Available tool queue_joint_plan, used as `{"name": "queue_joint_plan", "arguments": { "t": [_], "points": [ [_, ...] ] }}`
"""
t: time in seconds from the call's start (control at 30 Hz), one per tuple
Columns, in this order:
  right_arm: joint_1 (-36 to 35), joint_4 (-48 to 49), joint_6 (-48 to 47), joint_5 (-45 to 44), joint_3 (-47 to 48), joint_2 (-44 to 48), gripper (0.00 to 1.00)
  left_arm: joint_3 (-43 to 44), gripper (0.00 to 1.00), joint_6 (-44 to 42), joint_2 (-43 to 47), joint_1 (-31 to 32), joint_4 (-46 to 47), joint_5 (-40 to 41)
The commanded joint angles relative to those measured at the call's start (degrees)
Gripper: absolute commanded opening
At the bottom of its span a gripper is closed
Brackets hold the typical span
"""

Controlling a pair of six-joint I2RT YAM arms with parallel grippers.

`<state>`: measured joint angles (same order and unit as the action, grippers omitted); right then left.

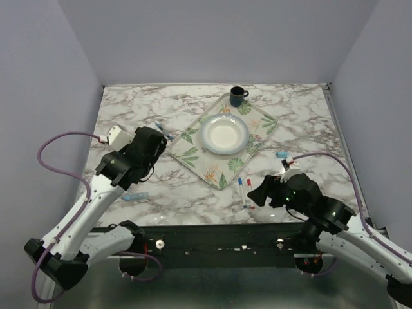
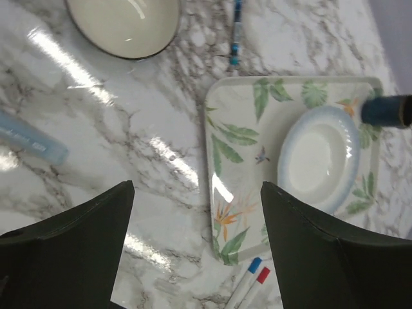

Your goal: Insert the pens into the pen caps

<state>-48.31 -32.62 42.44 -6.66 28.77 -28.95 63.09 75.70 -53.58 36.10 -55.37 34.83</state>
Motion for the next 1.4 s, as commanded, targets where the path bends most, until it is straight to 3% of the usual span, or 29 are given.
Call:
{"name": "queue_joint_plan", "arguments": {
  "t": [0.0, 0.17, 0.23, 0.37, 0.67, 0.93, 1.03, 1.23, 1.37],
  "points": [
    [0.0, 0.5, -1.5, 0.5, -1.4, 3.5, 0.88, 3.2, 0.87, 23.1, -8.2, -8.3, -25.5, -4.4],
    [0.0, -1.1, -2.6, 0.4, -0.8, 6.8, 0.88, -4.4, 0.84, 25.2, -10.7, -12.6, -21.4, -14.2],
    [-0.1, -0.4, -3.0, 1.4, -1.2, 7.5, 0.88, -6.9, 0.79, 27.3, -10.8, -13.5, -19.8, -15.9],
    [0.0, -0.3, -3.1, 1.5, -1.1, 8.0, 0.88, -11.0, 0.70, 30.7, -11.7, -15.1, -19.4, -15.8],
    [-0.1, -0.5, -3.4, 1.4, -0.9, 7.0, 0.88, -15.1, 0.68, 30.7, -16.8, -20.9, -13.6, -17.9],
    [0.0, -0.8, -3.3, 1.4, -0.8, 6.9, 0.88, -18.6, 0.68, 26.2, -21.6, -27.6, -7.1, -16.9],
    [-0.1, -0.8, -3.3, 1.3, -0.7, 6.6, 0.88, -22.0, 0.69, 21.2, -24.1, -31.5, 1.8, -20.5],
    [0.0, -0.7, -3.6, 1.6, -0.3, 6.1, 0.88, -21.2, 0.69, 18.0, -31.9, -32.8, 2.7, -20.4],
    [0.0, -0.9, -3.9, 1.3, 0.1, 5.7, 0.88, -21.3, 0.63, 17.8, -33.5, -33.0, 2.9, -20.1]
  ]
}}
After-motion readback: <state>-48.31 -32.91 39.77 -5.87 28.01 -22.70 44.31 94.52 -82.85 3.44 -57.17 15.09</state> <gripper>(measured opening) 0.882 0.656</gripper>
